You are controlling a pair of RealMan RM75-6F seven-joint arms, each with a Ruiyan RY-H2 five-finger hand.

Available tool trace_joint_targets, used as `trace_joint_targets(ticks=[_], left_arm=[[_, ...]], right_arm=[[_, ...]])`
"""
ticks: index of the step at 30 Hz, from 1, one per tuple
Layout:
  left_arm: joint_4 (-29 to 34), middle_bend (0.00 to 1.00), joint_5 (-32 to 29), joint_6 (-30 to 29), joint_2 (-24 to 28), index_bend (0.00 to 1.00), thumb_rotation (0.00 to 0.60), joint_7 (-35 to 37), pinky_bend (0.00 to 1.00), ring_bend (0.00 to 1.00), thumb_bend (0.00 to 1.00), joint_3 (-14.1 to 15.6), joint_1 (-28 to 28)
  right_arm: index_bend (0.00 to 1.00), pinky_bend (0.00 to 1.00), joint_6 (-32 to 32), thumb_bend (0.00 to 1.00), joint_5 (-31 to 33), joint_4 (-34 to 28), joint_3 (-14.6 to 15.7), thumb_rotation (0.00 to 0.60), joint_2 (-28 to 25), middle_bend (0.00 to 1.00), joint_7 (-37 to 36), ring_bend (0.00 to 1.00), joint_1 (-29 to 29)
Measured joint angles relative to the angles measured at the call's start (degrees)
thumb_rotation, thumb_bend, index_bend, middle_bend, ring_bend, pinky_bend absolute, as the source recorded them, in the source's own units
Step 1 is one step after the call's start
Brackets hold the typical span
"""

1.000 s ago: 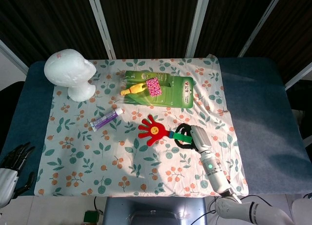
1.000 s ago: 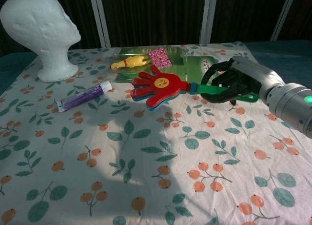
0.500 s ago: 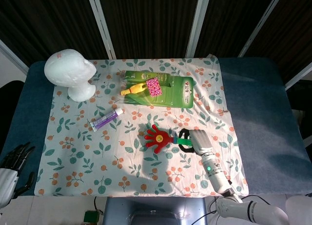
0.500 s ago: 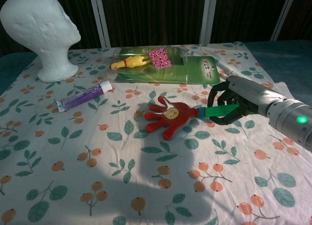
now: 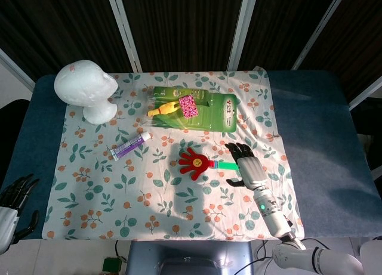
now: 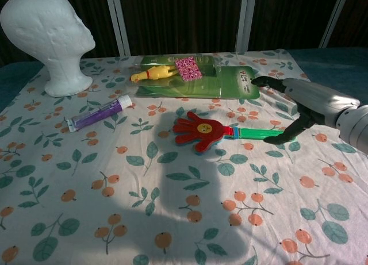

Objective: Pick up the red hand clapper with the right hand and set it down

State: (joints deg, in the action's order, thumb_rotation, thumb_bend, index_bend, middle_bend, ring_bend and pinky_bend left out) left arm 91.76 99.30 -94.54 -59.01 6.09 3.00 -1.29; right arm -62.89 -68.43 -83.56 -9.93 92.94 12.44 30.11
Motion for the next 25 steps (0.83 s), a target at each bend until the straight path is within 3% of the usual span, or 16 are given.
trace_joint_targets(ticks=[5,9,12,19,25], left_arm=[[0.12,0.0,-0.2,0.28,-0.18,0.0,0.6,-0.66,0.16,0.0,0.53,-0.16,-0.11],[0.13,0.0,0.37,0.26,-0.47,0.0,0.6,-1.12,0.16,0.0,0.53,-0.21,-0.29],[-0.44,0.0,1.23,-0.96,-0.88,0.0,0.6,-1.22,0.15,0.0,0.53,-0.37,-0.21],[-1.4,0.0,0.24,-0.03,-1.96,0.0,0.6,-1.97,0.14,0.0,0.53,-0.97,-0.57],[-0.93,0.0,-0.36,1.9,-2.96,0.0,0.6,-4.72,0.13,0.0,0.53,-1.16,-1.35]], right_arm=[[0.0,0.02,-3.16,0.26,-1.98,-7.6,1.61,0.6,-6.66,0.02,3.29,0.0,-2.12],[0.0,0.0,-8.63,0.26,-7.17,-14.38,5.09,0.6,-12.89,0.0,7.69,0.0,-5.37],[0.0,0.0,-14.99,0.26,-13.07,-15.9,8.87,0.6,-15.57,0.0,8.15,0.0,-9.42],[0.0,0.0,-32.13,0.26,-25.32,-8.4,16.67,0.6,-18.51,0.0,3.25,0.0,-20.99],[0.0,0.0,-36.35,0.26,-29.45,-5.34,17.48,0.6,-19.79,0.0,-0.37,0.0,-24.58]])
